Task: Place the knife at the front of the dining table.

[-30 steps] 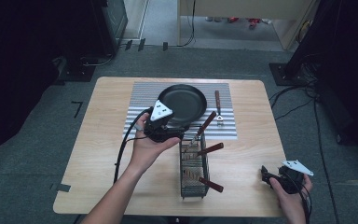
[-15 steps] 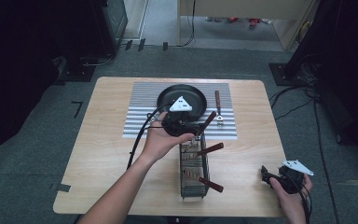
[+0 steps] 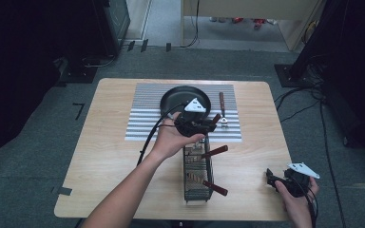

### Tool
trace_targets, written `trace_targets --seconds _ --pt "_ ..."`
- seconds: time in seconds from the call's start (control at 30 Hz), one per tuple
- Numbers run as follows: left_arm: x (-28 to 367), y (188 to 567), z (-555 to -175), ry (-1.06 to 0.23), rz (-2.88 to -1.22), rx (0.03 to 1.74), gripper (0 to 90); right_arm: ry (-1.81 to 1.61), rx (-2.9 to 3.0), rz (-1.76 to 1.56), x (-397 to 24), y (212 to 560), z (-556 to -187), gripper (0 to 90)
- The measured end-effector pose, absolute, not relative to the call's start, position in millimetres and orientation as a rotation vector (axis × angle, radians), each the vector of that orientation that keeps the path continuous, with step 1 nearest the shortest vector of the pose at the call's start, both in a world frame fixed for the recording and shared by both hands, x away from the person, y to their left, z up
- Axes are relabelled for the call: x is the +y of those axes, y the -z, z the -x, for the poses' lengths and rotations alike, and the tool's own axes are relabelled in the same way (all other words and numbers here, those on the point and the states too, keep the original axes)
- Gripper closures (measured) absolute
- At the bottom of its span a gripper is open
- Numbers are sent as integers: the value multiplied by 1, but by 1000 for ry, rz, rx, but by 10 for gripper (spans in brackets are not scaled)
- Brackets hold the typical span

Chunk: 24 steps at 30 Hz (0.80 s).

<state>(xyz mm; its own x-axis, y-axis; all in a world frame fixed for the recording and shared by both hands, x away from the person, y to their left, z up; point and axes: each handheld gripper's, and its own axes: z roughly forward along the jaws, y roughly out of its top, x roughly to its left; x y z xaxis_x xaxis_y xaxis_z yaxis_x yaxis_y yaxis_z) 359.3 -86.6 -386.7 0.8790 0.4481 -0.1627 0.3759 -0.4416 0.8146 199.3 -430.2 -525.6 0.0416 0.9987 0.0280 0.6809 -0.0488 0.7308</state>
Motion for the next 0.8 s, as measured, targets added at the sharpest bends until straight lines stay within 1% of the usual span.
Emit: trace_targets --seconds 0.23,0.8 --pt "-80 382 -355 -159 -2090 562 761 -765 1693 -1786 -430 526 -199 114" --pt "-48 377 -344 -216 -2012 562 766 -765 1692 -1786 -430 526 -199 114"
